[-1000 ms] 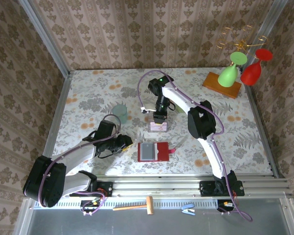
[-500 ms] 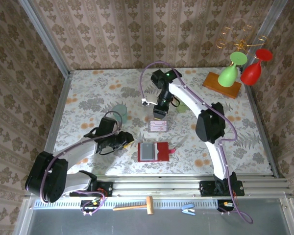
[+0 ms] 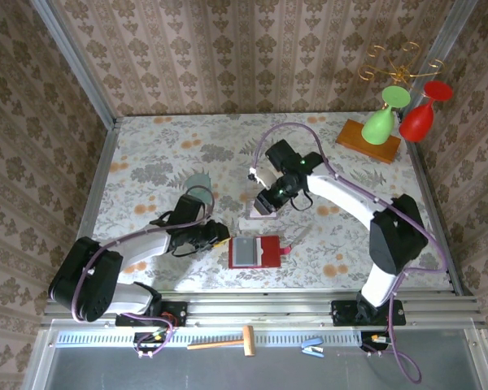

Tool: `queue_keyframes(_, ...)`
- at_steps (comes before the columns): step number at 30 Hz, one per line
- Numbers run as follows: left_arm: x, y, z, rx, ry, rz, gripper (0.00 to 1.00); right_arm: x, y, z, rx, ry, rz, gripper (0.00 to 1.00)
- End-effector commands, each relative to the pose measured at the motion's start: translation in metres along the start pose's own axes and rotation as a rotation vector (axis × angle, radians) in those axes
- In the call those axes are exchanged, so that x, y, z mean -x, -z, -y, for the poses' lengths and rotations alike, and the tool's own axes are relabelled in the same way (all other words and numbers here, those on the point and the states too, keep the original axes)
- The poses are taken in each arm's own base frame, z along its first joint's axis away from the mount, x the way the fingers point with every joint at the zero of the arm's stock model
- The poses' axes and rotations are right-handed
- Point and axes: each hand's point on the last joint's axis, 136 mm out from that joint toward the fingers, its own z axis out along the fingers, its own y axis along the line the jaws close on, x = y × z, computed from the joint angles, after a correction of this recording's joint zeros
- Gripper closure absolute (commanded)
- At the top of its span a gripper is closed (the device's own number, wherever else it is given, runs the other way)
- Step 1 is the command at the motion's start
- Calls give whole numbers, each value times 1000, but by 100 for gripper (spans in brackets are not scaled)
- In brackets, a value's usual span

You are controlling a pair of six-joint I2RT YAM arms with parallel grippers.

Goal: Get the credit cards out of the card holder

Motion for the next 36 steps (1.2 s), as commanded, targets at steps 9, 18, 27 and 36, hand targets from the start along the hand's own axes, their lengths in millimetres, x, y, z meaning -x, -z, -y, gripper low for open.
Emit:
queue_keyframes(9,-20,-5,4,-3,-36,-38,84,-9,-12,-12,2,-527,134,78)
queue_keyframes(18,-30,-9,-9,23,-16,-38,93,-25,-31,-29,92,-644,100,72)
queue_keyframes(27,-34,-14,-16,39,-8,-63,94,-34,-53,-45,142,-677,44,69)
queue_keyframes(36,-39,-16,-28,72,0,-75,94,-47,-74,-58,144,-716,-7,66)
